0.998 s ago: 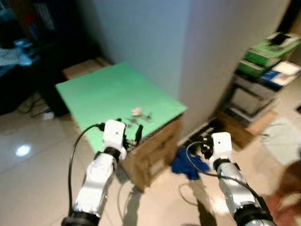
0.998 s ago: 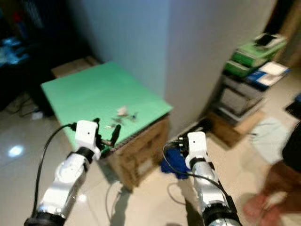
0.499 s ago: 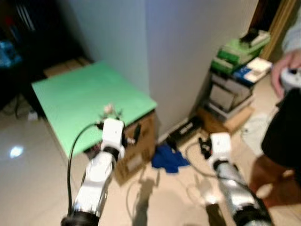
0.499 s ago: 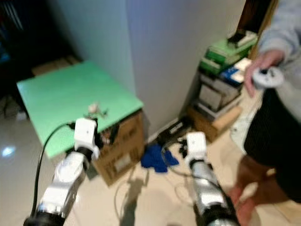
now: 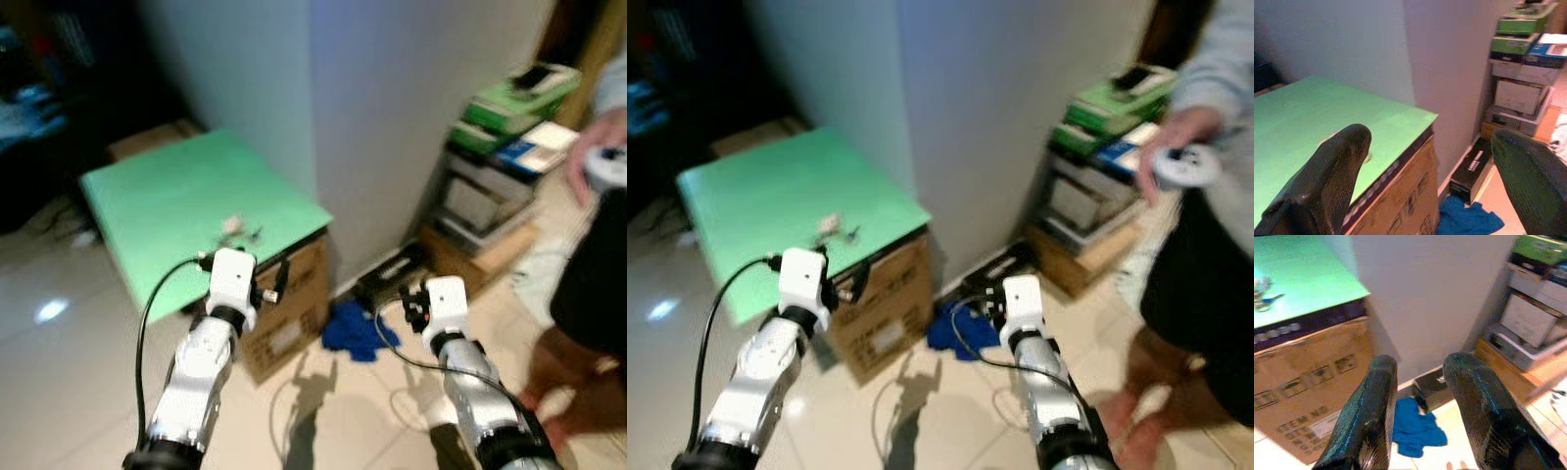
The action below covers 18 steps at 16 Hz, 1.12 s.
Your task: Hang keys on a hook
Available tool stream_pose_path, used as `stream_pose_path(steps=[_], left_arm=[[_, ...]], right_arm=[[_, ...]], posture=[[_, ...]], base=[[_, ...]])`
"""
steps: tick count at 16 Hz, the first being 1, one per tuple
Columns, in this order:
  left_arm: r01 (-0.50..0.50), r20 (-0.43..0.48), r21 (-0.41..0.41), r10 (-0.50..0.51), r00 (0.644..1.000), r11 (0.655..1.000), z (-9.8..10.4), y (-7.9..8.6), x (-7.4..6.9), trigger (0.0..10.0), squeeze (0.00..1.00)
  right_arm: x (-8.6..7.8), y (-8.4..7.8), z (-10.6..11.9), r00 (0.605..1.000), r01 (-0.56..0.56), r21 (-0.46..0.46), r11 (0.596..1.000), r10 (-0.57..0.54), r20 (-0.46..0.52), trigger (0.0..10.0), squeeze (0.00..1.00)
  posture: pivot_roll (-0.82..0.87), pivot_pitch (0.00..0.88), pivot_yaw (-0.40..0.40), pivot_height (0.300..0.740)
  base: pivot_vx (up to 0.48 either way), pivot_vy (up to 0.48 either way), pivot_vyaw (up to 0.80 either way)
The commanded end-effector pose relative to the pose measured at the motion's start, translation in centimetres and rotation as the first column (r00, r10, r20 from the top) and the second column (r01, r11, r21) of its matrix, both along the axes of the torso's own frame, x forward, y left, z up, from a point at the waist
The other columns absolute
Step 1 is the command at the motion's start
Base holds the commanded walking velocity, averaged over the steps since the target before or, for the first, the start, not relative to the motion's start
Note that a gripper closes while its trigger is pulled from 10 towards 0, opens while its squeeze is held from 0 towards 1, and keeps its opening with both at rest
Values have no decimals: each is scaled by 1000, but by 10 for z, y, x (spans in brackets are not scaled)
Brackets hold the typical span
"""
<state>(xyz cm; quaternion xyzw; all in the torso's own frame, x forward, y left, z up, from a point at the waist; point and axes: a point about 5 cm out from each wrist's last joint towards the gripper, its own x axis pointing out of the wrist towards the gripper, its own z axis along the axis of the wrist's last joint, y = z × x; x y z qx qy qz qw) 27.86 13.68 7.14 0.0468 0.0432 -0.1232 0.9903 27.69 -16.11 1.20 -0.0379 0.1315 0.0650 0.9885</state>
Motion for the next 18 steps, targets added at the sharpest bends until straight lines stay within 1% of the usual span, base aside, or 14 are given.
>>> stream_pose_path(steps=[1,6,10,17,18], left_arm=[[1,3,13,-1,1000,1000,2,-1,1,10000,0],[7,4,20,-7,1000,1000,2,-3,3,10000,0],[2,-1,27,-2,1000,1000,1,-3,3,10000,0],[8,-12,21,-8,1000,1000,0,-5,3,10000,0],[2,-13,24,-1,1000,1000,-1,-5,3,10000,0]], right_arm=[[2,0,3,1000,-7,-7,1000,7,9,10000,0],[1,0,2,1000,-8,-7,1000,8,-3,10000,0],[1,3,4,999,-32,-18,999,32,13,10000,0],[-1,2,3,999,-26,-26,999,27,18,10000,0],[-1,3,3,999,-35,-43,998,36,17,10000,0]], posture=[[-139,0,81,740],[-145,0,85,740],[-147,0,85,740],[-151,0,90,740],[-150,0,90,740]], base=[[480,0,0],[480,0,0],[467,0,0],[464,0,0],[454,0,0]])
